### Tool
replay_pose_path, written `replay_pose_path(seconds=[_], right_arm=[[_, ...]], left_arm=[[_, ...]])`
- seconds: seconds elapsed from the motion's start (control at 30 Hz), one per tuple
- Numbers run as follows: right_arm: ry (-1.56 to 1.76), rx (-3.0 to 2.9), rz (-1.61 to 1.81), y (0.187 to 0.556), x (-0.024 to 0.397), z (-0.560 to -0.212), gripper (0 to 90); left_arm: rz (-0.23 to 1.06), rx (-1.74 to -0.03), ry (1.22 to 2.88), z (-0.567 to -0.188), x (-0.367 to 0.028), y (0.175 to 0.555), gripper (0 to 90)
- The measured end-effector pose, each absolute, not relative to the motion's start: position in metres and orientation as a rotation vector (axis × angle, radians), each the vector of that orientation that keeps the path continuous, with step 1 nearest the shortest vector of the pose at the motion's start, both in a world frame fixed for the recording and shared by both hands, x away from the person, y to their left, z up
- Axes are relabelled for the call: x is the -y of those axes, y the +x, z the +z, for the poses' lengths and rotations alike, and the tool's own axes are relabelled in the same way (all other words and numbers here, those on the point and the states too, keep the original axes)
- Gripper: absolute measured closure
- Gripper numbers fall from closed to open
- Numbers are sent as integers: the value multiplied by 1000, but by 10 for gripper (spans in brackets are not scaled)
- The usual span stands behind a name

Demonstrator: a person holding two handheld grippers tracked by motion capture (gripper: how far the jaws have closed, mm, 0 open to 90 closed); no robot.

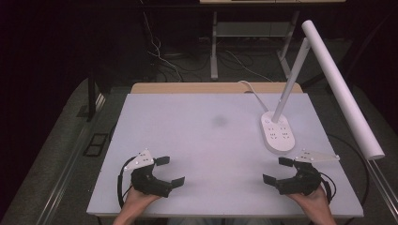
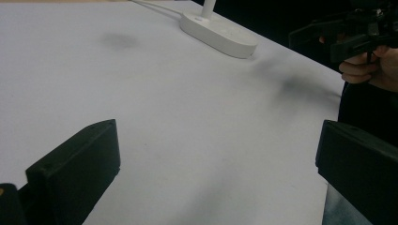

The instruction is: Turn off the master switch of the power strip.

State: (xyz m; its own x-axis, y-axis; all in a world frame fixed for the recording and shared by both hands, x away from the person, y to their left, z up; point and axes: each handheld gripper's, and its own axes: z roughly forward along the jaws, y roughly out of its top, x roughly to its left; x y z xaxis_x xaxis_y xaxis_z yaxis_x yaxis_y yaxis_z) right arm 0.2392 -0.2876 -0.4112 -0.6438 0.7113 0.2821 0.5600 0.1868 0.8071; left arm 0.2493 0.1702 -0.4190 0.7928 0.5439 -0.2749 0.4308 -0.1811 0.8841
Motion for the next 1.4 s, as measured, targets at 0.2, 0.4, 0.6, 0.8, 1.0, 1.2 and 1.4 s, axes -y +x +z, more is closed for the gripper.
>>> replay_pose_path(seconds=[0.2,0.4,0.6,0.8,1.0,1.2,1.4], right_arm=[[1236,-2288,1446,239,288,-411,1],[1230,-2293,1440,238,288,-411,1],[1238,-2293,1434,238,289,-411,1],[1237,-2299,1414,238,288,-411,1],[1241,-2310,1407,239,287,-411,1],[1242,-2325,1383,239,285,-410,1],[1226,-2319,1378,242,284,-402,1]], left_arm=[[123,-746,1811,-418,-171,249,0],[125,-750,1812,-419,-171,249,0],[127,-749,1813,-418,-172,249,0],[129,-748,1813,-418,-172,248,0],[132,-749,1813,-418,-173,248,0],[130,-754,1810,-419,-173,248,0],[128,-758,1805,-419,-174,248,0]])
